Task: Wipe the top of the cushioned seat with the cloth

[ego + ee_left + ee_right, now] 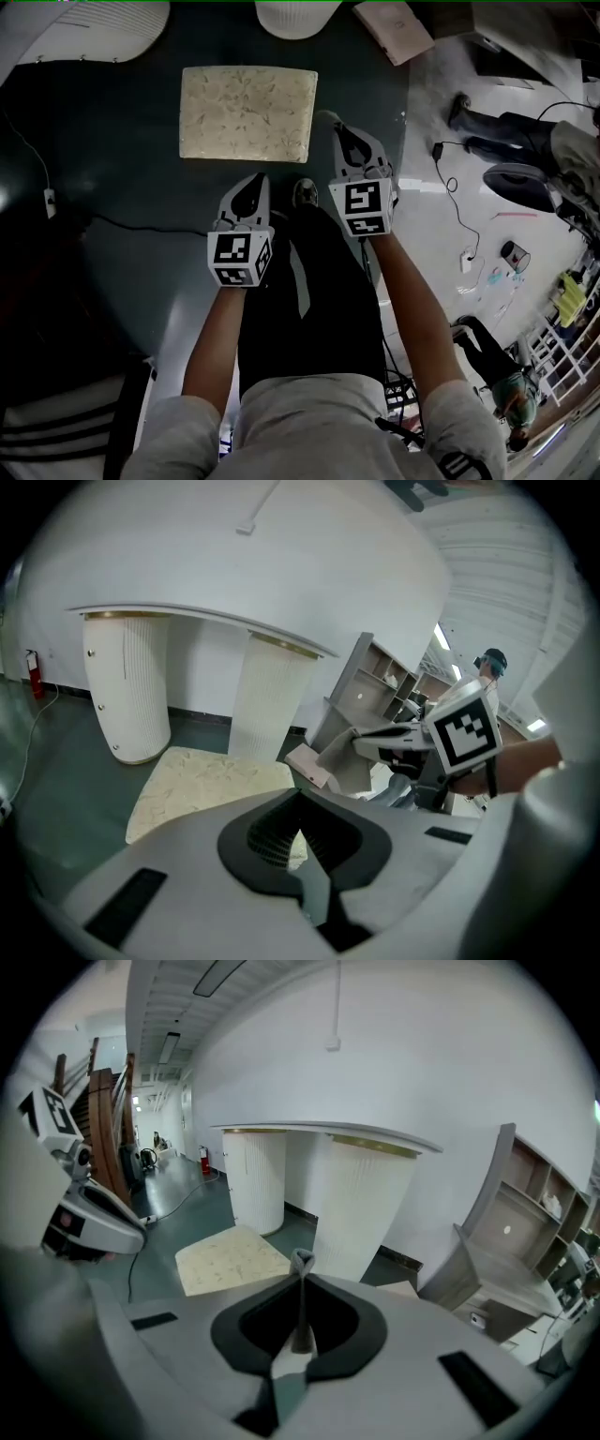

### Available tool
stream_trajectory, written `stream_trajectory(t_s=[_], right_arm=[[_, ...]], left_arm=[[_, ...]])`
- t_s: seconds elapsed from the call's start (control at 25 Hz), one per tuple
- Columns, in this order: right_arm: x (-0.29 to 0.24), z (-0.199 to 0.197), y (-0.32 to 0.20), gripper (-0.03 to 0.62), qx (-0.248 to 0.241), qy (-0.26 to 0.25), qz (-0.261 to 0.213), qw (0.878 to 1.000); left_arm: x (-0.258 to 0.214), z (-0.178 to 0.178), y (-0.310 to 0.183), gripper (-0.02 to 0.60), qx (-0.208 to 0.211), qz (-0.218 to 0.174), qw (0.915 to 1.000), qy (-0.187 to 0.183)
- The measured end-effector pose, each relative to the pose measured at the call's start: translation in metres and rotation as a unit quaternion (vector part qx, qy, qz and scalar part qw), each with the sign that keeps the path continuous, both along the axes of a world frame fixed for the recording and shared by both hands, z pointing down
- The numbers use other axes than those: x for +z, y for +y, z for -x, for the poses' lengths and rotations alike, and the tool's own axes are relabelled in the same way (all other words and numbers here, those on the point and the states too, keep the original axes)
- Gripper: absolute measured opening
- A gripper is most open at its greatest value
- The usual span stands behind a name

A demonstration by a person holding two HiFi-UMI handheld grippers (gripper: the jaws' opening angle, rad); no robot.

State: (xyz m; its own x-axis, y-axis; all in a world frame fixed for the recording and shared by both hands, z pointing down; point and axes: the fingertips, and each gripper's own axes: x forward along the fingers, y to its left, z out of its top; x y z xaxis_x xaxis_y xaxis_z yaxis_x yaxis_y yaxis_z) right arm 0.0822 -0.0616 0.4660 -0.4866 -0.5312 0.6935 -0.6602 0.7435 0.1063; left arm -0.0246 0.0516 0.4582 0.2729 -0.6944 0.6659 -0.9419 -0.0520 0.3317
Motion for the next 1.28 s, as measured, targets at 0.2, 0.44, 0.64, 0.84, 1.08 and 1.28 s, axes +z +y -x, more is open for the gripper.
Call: stream_trajectory(t_s=[0.2, 0.44, 0.64, 0.84, 1.08, 1.28], right_arm=[[0.047, -0.006, -0.044, 0.018, 0.016, 0.01, 0.001, 1.0], [0.117, -0.004, -0.067, 0.018, -0.003, 0.026, 0.036, 0.999], [0.135, -0.001, -0.096, 0.018, -0.007, 0.039, 0.006, 0.999], [0.17, 0.007, -0.121, 0.018, 0.022, 0.032, 0.043, 0.998], [0.208, 0.024, -0.103, 0.018, 0.0, -0.065, 0.167, 0.984], [0.216, 0.026, -0.09, 0.018, -0.027, -0.061, 0.184, 0.981]], left_arm=[[0.043, -0.003, -0.015, 0.014, 0.016, 0.014, 0.9998, -0.003], [0.084, -0.006, -0.026, 0.014, -0.008, 0.042, 0.999, 0.009], [0.099, -0.014, -0.035, 0.014, 0.006, 0.061, 0.9981, 0.01], [0.111, -0.011, -0.053, 0.014, 0.007, 0.067, 0.9975, 0.023], [0.117, 0.003, -0.055, 0.014, 0.025, 0.068, 0.9973, -0.006], [0.126, 0.025, -0.041, 0.014, -0.012, 0.084, 0.9963, -0.006]])
